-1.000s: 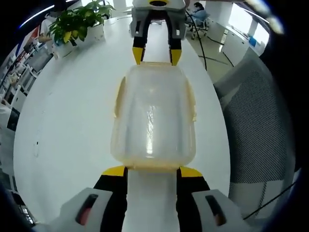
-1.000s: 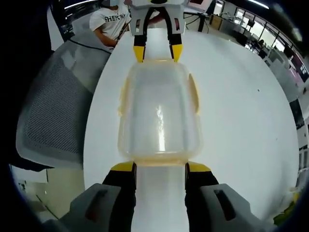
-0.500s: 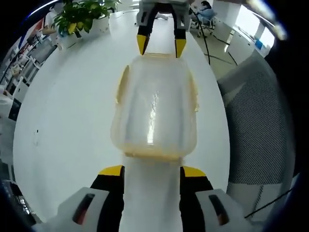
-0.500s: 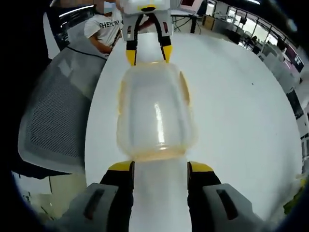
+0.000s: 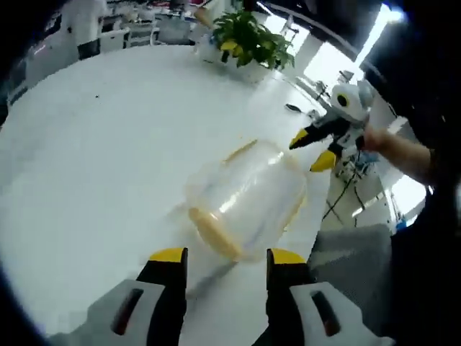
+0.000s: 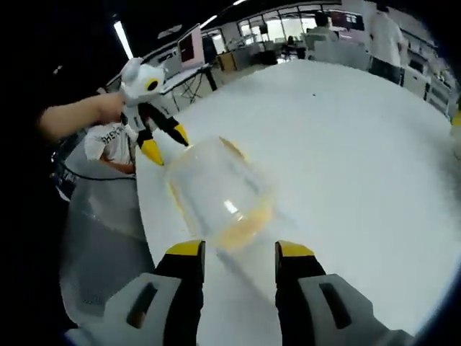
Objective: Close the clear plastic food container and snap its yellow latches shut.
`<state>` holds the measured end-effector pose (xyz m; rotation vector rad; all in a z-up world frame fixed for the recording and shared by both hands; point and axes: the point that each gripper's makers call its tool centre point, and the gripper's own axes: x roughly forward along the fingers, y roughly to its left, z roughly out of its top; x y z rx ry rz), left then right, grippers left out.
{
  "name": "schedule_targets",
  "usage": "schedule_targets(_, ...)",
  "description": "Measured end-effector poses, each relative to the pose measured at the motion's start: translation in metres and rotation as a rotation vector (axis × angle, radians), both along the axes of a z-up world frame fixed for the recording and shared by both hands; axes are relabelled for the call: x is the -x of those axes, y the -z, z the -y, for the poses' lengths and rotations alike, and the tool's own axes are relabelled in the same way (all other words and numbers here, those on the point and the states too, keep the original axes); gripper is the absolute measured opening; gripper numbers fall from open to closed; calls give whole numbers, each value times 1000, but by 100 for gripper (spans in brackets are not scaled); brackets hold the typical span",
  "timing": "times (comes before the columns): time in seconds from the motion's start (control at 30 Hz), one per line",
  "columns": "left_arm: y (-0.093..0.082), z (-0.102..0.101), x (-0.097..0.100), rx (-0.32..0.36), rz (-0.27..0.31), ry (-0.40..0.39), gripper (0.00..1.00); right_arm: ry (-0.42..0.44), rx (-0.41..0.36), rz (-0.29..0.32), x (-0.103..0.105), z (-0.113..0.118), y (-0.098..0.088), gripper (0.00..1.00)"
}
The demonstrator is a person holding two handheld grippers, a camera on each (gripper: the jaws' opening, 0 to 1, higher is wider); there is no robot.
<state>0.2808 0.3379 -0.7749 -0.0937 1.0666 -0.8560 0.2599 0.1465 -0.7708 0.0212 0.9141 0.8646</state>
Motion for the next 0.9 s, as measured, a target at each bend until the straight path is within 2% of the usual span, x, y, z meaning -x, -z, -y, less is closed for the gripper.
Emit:
schedule_targets(0.03,0,0,-3,23,-3,-40,38,36,-16,-14,-2,-1,1,37)
schedule_targets(0.1,3,-1,-2,68,-45,-140,38,102,-82,-48,-5,-6,0,37)
schedule_targets(0.13,4,1,-1,94,-61,-178,38,124,-88,-58,-6,-7,0,37)
schedule_targets(0.2,4,3,-1,111,-60,-205,38,124,-76,-49,-8,-8,1,35)
schedule_targets(0.3,2,6,1,101,-28,-200,36,119,-35,-31,-11,-12,5,34)
schedule_targets(0.37,3,5,-3,95,-16,-222,35,124,-47,-44,-10,-15,6,34)
schedule_targets(0.47,3,6,-7,109,-13,-260,34,135,-56,-57,-8,-19,9,34)
schedule_targets(0.67,0,18,-3,135,-20,-259,31,122,-46,-63,-2,-21,10,32)
schedule_targets(0.9,8,19,1,62,19,-217,30,121,-58,-65,-3,-22,10,28)
